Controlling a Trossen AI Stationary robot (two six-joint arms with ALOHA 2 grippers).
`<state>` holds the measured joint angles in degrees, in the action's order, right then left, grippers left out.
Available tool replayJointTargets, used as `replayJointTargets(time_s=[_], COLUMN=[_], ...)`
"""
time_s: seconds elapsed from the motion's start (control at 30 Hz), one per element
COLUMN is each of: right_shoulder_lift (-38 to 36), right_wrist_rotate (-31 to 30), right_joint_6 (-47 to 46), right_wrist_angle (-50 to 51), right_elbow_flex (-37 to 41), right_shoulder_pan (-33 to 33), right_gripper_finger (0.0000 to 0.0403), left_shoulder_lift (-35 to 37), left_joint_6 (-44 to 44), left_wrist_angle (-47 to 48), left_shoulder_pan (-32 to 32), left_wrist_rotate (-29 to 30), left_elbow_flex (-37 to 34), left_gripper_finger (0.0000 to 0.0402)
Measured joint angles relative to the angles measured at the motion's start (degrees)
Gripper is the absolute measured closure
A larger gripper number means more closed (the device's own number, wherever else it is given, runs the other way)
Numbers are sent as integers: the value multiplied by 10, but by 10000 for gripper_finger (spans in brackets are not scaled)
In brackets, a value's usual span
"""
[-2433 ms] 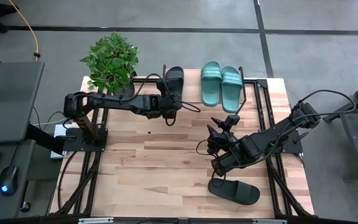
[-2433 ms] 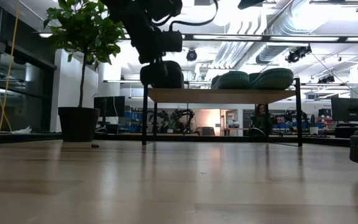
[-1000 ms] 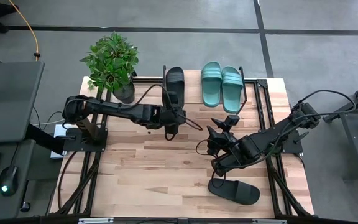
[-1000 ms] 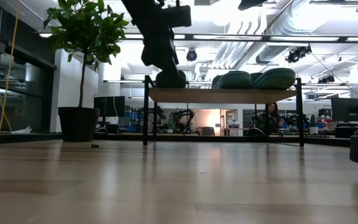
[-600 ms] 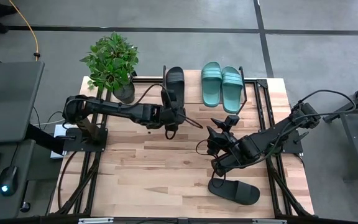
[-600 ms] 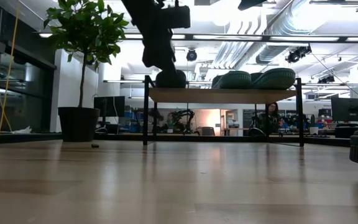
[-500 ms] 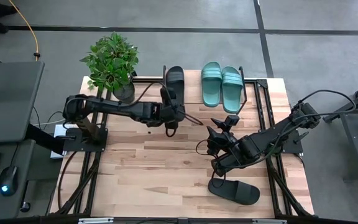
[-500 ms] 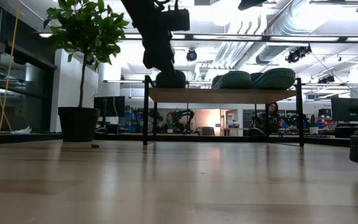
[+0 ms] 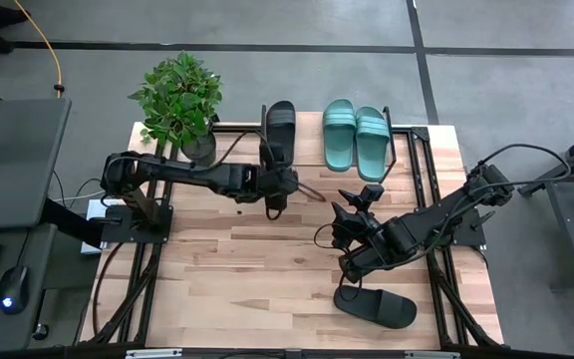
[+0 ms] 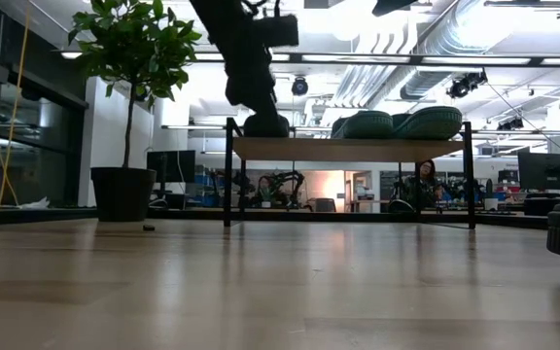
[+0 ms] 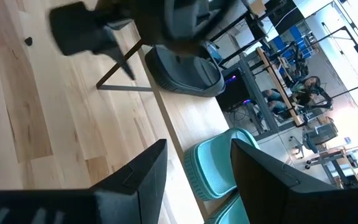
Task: Pick and place slides into the shelf
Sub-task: Put the black slide on the shelf
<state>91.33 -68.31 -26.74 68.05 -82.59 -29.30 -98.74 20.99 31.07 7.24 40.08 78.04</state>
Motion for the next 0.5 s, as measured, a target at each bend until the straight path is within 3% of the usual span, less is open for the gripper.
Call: replayJointTargets(time_s=[0.2,0.37,0.5], right_shoulder_lift=[0,0,0], right_wrist_rotate=[0,1,11], right_joint_6=[1,0,0], right_wrist_angle=[0,0,0], right_elbow_flex=[0,0,0], right_shoulder_pan=[0,0,0], right_gripper_finger=[235,235,235], left_shoulder_lift=[0,3,16], left_joint_6=[1,-6,-40], left_wrist_angle=[-11,-8,-5], left_shoulder_pan=[-57,-108,-145], left_wrist_rotate=[5,83,113], left_elbow_flex=[0,0,0], left_gripper_finger=[76,76,76])
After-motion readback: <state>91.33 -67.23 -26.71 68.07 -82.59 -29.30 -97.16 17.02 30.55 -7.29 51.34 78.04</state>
